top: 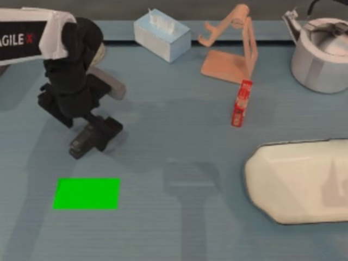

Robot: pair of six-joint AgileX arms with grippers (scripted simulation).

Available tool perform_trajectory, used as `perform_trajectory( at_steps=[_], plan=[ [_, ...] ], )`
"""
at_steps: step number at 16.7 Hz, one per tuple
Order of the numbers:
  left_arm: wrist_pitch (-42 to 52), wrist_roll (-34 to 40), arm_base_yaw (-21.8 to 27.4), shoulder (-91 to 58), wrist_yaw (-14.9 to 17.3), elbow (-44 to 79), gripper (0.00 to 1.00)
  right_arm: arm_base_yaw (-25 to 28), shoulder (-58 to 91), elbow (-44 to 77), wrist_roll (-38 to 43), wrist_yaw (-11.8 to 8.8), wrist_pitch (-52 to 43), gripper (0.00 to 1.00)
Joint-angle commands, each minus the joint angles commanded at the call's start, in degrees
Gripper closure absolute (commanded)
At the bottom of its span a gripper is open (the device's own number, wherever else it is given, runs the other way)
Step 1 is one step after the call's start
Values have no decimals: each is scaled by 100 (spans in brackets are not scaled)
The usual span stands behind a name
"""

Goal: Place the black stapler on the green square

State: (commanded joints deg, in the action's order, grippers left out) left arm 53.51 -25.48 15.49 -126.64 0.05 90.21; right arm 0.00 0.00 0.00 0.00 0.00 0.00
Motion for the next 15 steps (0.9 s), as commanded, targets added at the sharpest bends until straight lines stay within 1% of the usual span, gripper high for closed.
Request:
perform_trajectory(
  at_steps=[11, 12, 15],
  plan=[
    [0, 0, 0, 0, 0, 0, 98, 0, 0, 0, 0, 0, 0, 0],
    [0, 0, 0, 0, 0, 0, 100, 0, 0, 0, 0, 0, 0, 0],
    [0, 0, 0, 0, 0, 0, 100, 0, 0, 0, 0, 0, 0, 0]
  ],
)
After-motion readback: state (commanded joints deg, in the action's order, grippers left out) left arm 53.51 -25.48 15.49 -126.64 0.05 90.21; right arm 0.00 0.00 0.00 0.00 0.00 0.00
